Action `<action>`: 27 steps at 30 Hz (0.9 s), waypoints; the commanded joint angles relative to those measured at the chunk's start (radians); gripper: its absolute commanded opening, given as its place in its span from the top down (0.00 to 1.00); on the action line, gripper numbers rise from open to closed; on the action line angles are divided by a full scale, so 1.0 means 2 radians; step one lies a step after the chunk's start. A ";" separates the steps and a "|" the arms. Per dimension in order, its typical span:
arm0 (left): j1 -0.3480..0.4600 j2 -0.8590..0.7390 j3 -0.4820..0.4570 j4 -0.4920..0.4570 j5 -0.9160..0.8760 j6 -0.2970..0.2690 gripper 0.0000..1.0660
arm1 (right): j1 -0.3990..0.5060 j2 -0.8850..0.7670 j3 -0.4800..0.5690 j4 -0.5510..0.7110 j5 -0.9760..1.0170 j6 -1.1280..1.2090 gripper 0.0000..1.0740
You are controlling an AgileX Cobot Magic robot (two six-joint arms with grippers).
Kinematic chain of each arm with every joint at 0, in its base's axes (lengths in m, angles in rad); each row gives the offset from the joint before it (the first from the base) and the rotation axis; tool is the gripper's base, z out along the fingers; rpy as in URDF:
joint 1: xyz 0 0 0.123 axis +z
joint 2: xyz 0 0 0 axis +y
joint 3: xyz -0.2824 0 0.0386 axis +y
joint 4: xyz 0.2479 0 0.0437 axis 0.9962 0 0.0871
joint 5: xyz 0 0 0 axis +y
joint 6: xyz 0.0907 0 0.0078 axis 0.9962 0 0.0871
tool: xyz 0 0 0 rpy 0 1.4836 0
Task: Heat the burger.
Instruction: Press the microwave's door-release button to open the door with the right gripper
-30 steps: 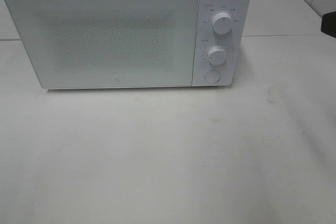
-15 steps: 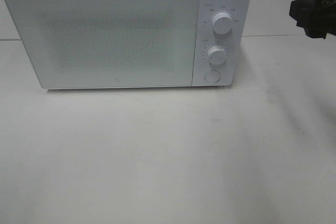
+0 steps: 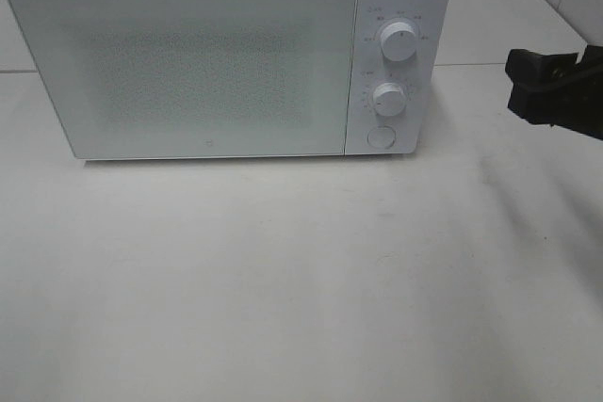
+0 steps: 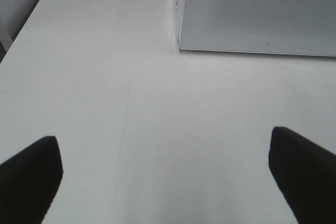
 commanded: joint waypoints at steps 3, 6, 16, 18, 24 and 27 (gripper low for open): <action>0.002 -0.009 0.002 0.001 -0.007 -0.002 0.06 | 0.046 0.042 0.026 0.059 -0.087 -0.034 0.32; 0.002 -0.009 0.002 0.001 -0.007 -0.002 0.06 | 0.086 0.083 0.037 0.117 -0.134 -0.062 0.32; 0.002 -0.009 0.002 0.001 -0.007 -0.002 0.06 | 0.198 0.170 0.035 0.236 -0.231 -0.068 0.32; 0.002 -0.009 0.002 0.001 -0.007 -0.002 0.06 | 0.219 0.184 0.035 0.261 -0.245 -0.068 0.32; 0.002 -0.009 0.002 0.001 -0.007 -0.002 0.06 | 0.272 0.216 0.014 0.323 -0.255 -0.079 0.32; 0.002 -0.009 0.002 0.001 -0.007 -0.002 0.06 | 0.300 0.230 -0.004 0.345 -0.255 -0.098 0.32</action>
